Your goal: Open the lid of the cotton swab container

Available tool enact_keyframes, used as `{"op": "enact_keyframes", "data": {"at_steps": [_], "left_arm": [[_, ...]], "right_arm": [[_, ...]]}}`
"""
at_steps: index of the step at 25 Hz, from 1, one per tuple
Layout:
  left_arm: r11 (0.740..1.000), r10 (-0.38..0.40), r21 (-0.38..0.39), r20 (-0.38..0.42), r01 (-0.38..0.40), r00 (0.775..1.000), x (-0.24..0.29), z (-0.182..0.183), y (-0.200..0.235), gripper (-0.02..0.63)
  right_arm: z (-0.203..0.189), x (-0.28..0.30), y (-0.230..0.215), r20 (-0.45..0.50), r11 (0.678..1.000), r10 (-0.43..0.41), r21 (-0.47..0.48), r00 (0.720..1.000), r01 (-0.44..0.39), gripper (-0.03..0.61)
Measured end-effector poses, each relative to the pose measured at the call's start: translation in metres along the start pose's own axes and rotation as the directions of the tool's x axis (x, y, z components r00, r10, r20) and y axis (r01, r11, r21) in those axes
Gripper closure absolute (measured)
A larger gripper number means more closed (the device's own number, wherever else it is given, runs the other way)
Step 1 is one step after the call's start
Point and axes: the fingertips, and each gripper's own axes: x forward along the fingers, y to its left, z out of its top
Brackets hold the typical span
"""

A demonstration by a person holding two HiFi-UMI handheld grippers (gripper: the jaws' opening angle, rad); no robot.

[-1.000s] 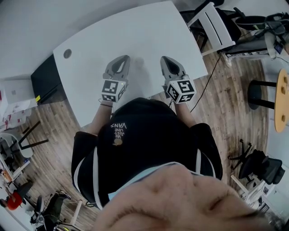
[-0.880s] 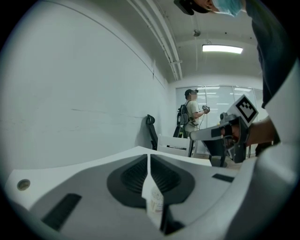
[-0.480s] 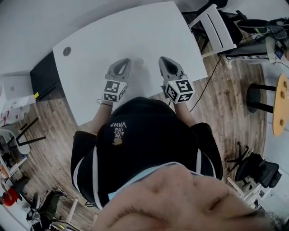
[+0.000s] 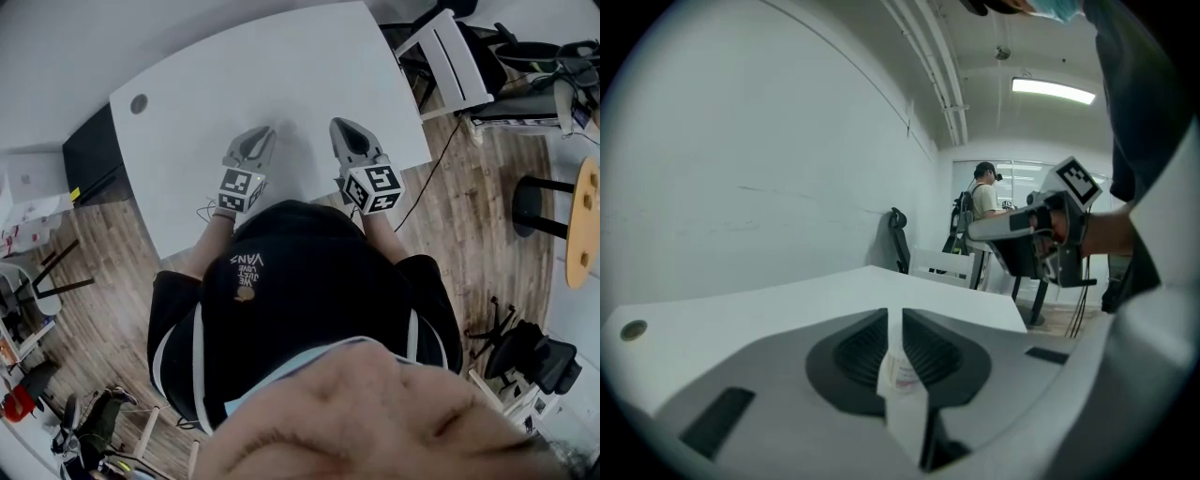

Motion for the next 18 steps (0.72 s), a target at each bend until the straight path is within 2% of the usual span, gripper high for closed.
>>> {"op": "enact_keyframes", "data": {"at_steps": [6, 10, 18], "left_arm": [[1.0, -0.019, -0.009, -0.013, 0.019, 1.0, 0.003, -0.011, -0.003, 0.573], [0.999, -0.037, -0.024, -0.036, 0.036, 0.999, 0.006, -0.018, -0.008, 0.506], [0.997, -0.074, 0.0, -0.096, 0.074, 0.993, 0.014, -0.04, -0.014, 0.398]], "right_arm": [[-0.003, 0.005, -0.001, -0.01, 1.0, 0.014, -0.001, 1.0, -0.014, 0.566], [-0.003, 0.006, -0.002, -0.015, 1.0, 0.019, -0.002, 1.0, -0.02, 0.565], [-0.009, 0.011, -0.002, -0.03, 1.0, 0.022, 0.001, 0.999, -0.022, 0.566]]}}
